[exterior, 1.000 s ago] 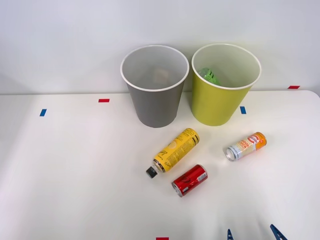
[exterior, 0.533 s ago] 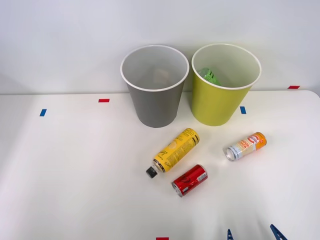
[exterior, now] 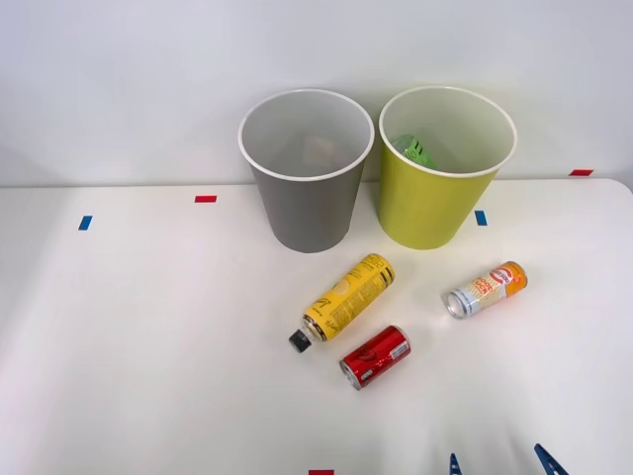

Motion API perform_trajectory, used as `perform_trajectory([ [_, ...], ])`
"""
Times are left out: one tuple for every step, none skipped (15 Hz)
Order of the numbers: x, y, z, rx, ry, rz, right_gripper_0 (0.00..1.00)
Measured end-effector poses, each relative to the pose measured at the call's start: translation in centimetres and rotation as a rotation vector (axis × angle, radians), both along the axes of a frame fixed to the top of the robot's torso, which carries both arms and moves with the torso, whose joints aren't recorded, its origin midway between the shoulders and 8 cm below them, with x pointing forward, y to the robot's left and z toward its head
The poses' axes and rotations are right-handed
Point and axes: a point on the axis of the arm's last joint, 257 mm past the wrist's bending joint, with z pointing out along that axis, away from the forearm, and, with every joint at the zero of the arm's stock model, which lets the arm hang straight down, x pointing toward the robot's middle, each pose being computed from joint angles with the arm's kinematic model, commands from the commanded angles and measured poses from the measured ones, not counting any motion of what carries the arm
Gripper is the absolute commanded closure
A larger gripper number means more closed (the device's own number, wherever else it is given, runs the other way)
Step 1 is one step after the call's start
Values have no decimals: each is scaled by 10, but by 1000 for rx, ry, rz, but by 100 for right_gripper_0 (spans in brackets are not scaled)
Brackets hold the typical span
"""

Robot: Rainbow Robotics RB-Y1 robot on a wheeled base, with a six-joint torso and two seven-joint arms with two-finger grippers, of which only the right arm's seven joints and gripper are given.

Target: Put cans in the gray bin, plastic bottles in the light green bin

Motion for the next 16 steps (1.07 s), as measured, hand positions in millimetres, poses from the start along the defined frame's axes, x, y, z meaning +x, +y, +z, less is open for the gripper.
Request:
perform_trajectory([
  [0,0,0,0,0,0,0],
  [0,0,0,0,0,0,0],
  [0,0,0,0,0,0,0],
  [0,0,0,0,0,0,0],
  [0,0,0,0,0,0,0],
  [0,0,0,0,0,0,0],
  [0,0,0,0,0,0,0],
  [0,0,0,0,0,0,0],
  [0,0,0,0,0,0,0],
  [0,0,0,0,0,0,0],
  [0,0,-2,0,4,-2,0],
  [-2,-2,-14,1,29,-6,0],
  [-1,-3,-19,4,36,-11,0],
  [2,-5,-17,13,29,-19,0],
  [5,-10,-13,32,17,-36,0],
  [9,-18,-8,58,4,-64,0],
])
